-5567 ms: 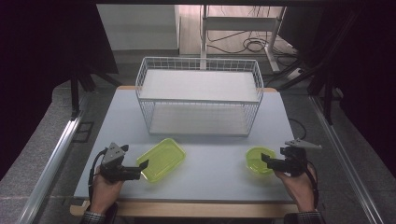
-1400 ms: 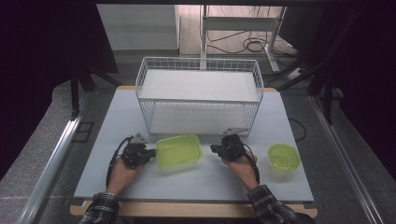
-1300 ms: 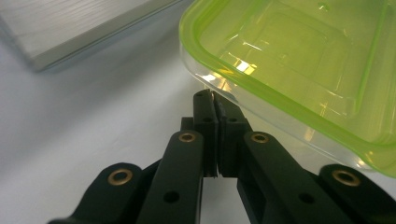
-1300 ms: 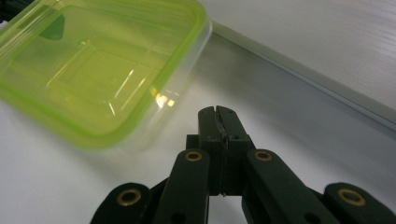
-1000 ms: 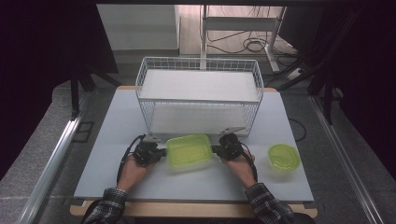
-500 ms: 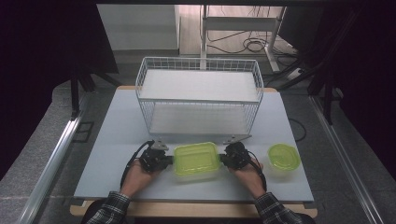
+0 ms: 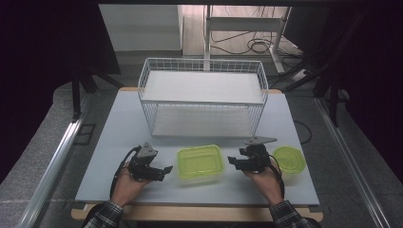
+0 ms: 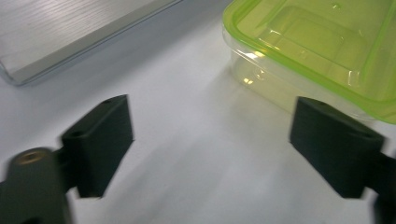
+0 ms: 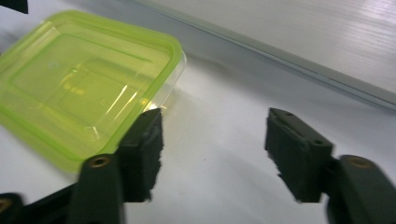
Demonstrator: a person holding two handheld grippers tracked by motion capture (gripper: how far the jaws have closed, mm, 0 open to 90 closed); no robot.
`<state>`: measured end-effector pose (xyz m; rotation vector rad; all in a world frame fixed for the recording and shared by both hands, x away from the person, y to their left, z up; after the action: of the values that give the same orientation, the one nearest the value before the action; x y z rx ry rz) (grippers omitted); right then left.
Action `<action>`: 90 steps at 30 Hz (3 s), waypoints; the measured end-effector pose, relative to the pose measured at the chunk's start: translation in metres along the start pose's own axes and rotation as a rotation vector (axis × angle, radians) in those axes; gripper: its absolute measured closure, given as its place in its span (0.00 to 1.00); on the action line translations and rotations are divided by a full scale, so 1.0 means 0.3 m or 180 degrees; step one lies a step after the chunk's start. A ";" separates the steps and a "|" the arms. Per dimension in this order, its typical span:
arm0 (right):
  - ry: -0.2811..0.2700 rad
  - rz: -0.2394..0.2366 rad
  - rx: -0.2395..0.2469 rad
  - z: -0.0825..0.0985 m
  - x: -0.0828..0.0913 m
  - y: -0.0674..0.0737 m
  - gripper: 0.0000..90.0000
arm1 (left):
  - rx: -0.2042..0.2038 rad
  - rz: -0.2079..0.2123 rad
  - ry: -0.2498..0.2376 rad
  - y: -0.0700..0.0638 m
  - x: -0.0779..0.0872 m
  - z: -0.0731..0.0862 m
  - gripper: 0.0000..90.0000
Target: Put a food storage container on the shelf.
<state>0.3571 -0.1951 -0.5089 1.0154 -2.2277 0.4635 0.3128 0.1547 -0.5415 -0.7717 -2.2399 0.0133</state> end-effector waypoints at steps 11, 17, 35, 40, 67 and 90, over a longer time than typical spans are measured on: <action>-0.0259 -0.0221 -0.0125 0.010 0.012 -0.002 0.11 | -0.0079 -0.0026 -0.0201 -0.015 0.048 0.047 0.03; -0.0204 -0.0304 -0.0189 0.006 0.002 0.007 0.08 | -0.0140 -0.0091 -0.0155 -0.015 0.053 0.064 0.03; -0.0129 -0.0765 -0.0779 -0.039 -0.058 0.004 0.41 | -0.0234 -0.0147 -0.0058 -0.023 0.046 0.079 0.03; -0.0068 -0.0899 -0.0987 -0.042 -0.095 0.000 0.56 | -0.0272 -0.0150 -0.0036 -0.025 0.043 0.080 0.03; 0.0013 -0.1503 -0.1708 -0.042 -0.121 -0.027 0.88 | -0.0274 -0.0189 -0.0090 -0.022 0.050 0.078 0.04; -0.0431 -0.1522 -0.1581 -0.166 0.010 -0.061 0.88 | -0.0295 -0.0230 -0.0085 -0.017 0.054 0.078 0.04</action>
<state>0.3900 -0.1812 -0.4694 1.2650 -1.9652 -0.3601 0.2859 0.1642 -0.5464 -0.7432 -2.3056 -0.1164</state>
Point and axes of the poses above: each handheld gripper's, and its own axes: x roughly backward along the jaws, z roughly out of its underside, y roughly to its left, the point moved 3 cm from there along -x, roughly forward along the jaws, and after that the axes turned 13 degrees about x, right-handed, at the moved point
